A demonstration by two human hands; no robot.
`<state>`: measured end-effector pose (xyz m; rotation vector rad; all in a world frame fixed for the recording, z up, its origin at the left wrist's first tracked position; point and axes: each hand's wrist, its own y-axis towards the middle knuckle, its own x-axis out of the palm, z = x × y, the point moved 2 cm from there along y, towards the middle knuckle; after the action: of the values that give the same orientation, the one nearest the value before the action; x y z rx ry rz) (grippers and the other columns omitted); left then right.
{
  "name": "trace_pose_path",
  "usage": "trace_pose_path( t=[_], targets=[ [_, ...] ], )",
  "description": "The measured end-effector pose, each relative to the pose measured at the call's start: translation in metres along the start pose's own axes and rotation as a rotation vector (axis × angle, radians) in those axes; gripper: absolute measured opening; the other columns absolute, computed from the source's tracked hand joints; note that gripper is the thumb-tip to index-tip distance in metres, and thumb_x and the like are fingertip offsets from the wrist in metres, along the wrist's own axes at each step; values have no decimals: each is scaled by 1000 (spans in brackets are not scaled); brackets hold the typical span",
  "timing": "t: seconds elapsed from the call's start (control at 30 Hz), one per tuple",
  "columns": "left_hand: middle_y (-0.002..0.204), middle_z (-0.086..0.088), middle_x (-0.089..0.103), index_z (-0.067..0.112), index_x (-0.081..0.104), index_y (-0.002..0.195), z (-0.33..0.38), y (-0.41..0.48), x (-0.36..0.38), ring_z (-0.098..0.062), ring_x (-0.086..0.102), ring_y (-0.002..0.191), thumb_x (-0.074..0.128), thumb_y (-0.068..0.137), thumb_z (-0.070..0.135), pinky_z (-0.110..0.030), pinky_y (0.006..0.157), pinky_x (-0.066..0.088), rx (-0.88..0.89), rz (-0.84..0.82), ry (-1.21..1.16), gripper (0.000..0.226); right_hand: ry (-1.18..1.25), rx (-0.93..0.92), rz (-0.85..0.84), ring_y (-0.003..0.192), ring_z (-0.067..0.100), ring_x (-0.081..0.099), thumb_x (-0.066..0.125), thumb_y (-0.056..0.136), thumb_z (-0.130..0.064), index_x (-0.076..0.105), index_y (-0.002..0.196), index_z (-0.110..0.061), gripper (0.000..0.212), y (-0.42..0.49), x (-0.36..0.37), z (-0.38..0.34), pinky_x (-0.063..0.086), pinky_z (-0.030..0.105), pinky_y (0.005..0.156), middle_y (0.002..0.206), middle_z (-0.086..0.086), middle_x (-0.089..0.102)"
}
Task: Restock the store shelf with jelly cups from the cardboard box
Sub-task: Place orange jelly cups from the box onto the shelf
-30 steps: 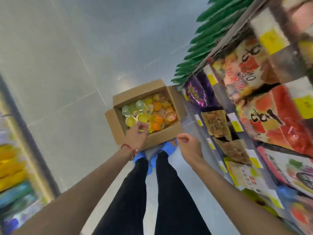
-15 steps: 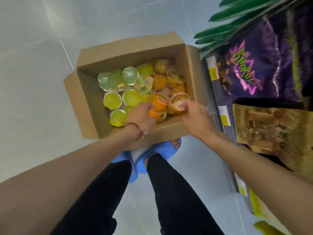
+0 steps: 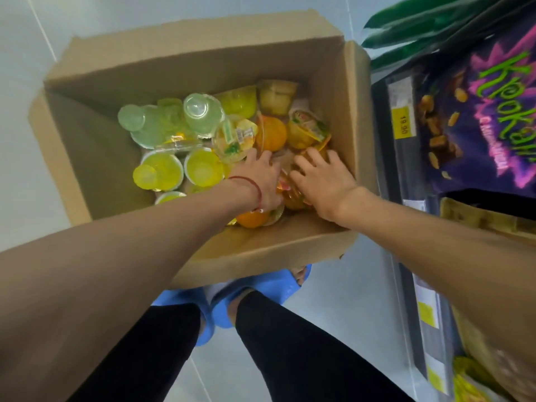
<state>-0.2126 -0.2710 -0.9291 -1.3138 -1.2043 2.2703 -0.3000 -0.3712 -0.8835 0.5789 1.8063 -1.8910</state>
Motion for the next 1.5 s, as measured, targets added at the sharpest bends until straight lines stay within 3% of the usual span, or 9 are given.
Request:
trace_pose_path(
  t=[0.13, 0.27, 0.43, 0.6, 0.83, 1.03, 1.2, 1.5],
  targets=[
    [137, -12, 37, 17, 42, 138, 0, -4, -5, -34, 34, 125, 64, 81, 45, -44, 96, 44, 32, 58, -30, 67, 94, 17, 34, 147, 33, 20, 68, 89, -14, 30, 151, -18, 73, -3, -3, 0, 37, 46, 108, 158, 9, 25],
    [143, -12, 35, 17, 33, 145, -1, -23, -8, -34, 36, 126, 71, 80, 40, -43, 99, 44, 73, 190, -106, 80, 279, 70, 144, 134, 30, 39, 74, 82, -3, 35, 143, -16, 74, -16, -11, -2, 47, 41, 99, 146, 8, 42],
    [145, -11, 34, 18, 35, 145, -9, -68, -27, -34, 36, 129, 72, 80, 41, -43, 99, 45, -4, 259, -258, 78, 411, 116, 127, 119, 33, 48, 85, 71, -8, 39, 133, -14, 78, -50, -21, -4, 52, 41, 94, 133, 10, 43],
    [141, -10, 38, 19, 39, 144, -18, -129, -50, -34, 40, 123, 76, 76, 40, -42, 100, 44, -62, 282, -256, 80, 729, 231, 252, 105, 34, 52, 72, 78, -14, 41, 114, -14, 48, -119, -37, -15, 50, 45, 78, 119, 11, 41],
    [134, -10, 42, 19, 46, 141, -12, -233, -86, -32, 42, 118, 74, 73, 47, -39, 98, 42, -15, 280, -258, 78, 1029, 515, 233, 121, 36, 43, 68, 82, -32, 33, 147, -19, 75, -226, -61, -54, 45, 48, 97, 132, 12, 41],
    [132, -9, 42, 22, 44, 141, 1, -313, -116, -31, 44, 116, 58, 65, 64, -39, 99, 44, 150, 208, -162, 88, 1287, 714, 311, 127, 29, 38, 73, 81, -37, 30, 146, -14, 81, -313, -84, -103, 41, 39, 98, 133, 8, 43],
    [133, -10, 43, 21, 46, 141, 21, -361, -130, -32, 44, 117, 46, 63, 74, -43, 99, 45, 255, 229, -70, 94, 1366, 775, 441, 129, 24, 35, 74, 77, -36, 35, 145, -23, 80, -378, -89, -140, 36, 30, 97, 138, 3, 35],
    [134, -3, 44, 26, 50, 137, 92, -448, -125, -28, 44, 121, 71, 72, 61, -35, 100, 40, 442, 280, -20, 76, 1418, 956, 670, 130, 26, 39, 76, 79, -37, 38, 150, -21, 82, -494, -64, -203, 37, 33, 109, 138, 6, 40]
  ],
)
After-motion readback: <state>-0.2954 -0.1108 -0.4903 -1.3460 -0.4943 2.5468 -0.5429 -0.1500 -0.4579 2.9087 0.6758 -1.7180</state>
